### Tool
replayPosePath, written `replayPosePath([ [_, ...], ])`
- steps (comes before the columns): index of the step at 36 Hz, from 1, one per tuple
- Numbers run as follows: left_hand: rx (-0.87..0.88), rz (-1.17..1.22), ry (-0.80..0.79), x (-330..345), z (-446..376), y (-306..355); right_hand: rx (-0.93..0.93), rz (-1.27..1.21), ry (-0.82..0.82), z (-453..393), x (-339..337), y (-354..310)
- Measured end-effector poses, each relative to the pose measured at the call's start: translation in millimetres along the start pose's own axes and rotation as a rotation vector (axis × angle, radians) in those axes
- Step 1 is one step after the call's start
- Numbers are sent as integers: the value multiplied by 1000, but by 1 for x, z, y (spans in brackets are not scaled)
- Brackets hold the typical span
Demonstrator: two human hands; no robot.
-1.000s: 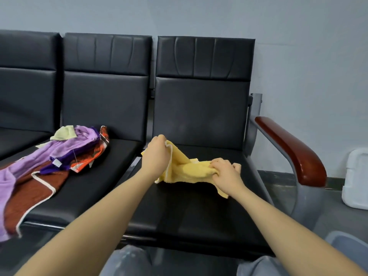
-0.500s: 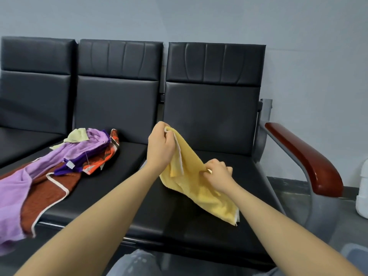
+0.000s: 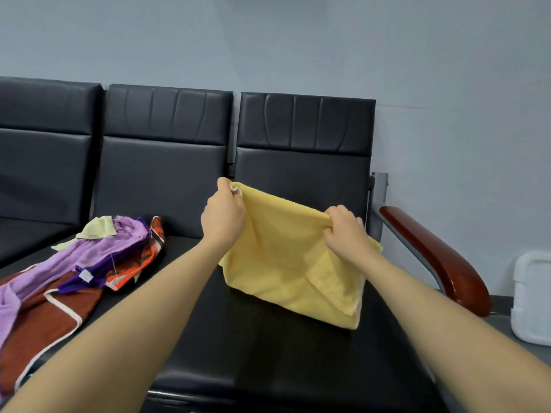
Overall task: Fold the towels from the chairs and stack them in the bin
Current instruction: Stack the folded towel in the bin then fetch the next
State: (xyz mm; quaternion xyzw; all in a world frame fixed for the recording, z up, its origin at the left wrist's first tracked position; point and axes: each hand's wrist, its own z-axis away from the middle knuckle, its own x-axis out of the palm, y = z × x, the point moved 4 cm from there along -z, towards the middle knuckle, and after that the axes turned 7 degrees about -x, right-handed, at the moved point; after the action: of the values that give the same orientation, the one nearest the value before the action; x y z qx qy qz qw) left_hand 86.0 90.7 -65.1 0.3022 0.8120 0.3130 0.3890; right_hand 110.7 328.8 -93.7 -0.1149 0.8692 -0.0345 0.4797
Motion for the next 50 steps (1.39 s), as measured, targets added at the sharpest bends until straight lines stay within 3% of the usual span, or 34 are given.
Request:
replayPosePath([
  [5,44,-1,10,-4,-3,8,182,-64,128,-1,-15,10],
  [9,80,-135,-6,4,-3,1,181,39,133,1,-16,13],
  [23,-167,-384,-218,68,-12,-62,347,18,-127,2,50,34],
  [29,-277,-333,-237,102,-18,-102,390,2,-185,-9,94,47],
  [33,-384,-156,-213,121,-25,-119,402,-24,-213,-16,118,58],
  [37,-428,-24,-334,140,-21,-125,344,-104,-266,-15,140,67],
  [42,-366,-368,-468,150,0,-127,340,-124,-340,6,143,70],
  [47,-414,-608,-438,143,26,-137,372,94,-266,35,135,76],
  [50,-447,-685,-437,132,42,-141,486,196,-276,57,131,79],
])
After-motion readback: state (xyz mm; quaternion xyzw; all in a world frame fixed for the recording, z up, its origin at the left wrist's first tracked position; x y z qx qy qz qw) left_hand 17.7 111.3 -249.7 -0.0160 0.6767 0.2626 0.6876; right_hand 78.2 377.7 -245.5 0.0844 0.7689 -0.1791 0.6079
